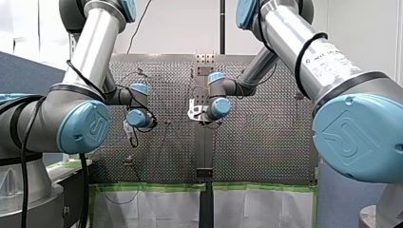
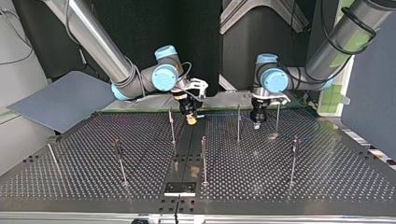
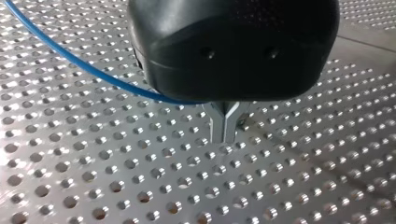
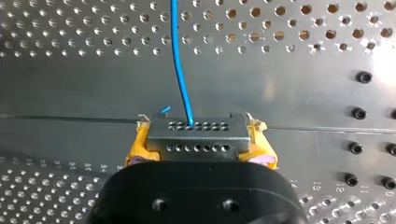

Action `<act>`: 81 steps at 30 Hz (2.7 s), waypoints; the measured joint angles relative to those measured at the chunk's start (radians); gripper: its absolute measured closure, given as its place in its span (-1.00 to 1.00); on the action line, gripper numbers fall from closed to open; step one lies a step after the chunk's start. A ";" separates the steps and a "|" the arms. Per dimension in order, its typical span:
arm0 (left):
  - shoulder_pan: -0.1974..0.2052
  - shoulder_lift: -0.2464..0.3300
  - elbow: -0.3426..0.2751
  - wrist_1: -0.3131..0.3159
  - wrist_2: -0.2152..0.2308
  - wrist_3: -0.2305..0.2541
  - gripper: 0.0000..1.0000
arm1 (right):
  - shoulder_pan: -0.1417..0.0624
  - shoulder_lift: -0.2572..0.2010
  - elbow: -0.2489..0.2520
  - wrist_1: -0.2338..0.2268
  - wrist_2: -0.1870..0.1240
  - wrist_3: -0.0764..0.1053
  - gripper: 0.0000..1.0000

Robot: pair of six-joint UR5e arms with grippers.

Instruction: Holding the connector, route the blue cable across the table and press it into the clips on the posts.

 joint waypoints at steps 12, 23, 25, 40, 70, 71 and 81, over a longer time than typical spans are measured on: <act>0.007 0.000 0.004 0.004 0.014 0.008 -0.17 | -0.004 0.000 -0.024 -0.005 -0.005 -0.003 1.00; -0.011 0.005 0.004 -0.084 0.011 0.037 -1.00 | -0.004 0.000 -0.024 -0.001 -0.007 -0.003 1.00; -0.015 0.008 0.004 -0.101 0.009 0.046 -1.00 | -0.002 0.000 -0.024 0.000 -0.007 -0.002 1.00; -0.060 0.076 -0.032 -0.211 -0.108 0.110 -1.00 | 0.008 0.001 -0.024 0.013 -0.007 -0.002 1.00; -0.192 0.249 -0.189 -0.207 -0.079 0.080 -1.00 | 0.005 0.000 -0.024 0.040 -0.009 -0.002 1.00; -0.199 0.250 -0.191 -0.198 -0.074 0.072 -1.00 | 0.005 0.000 -0.024 0.040 -0.009 -0.002 1.00; -0.235 0.202 -0.162 -0.140 -0.091 0.027 -1.00 | 0.000 0.000 -0.024 0.036 -0.007 0.002 1.00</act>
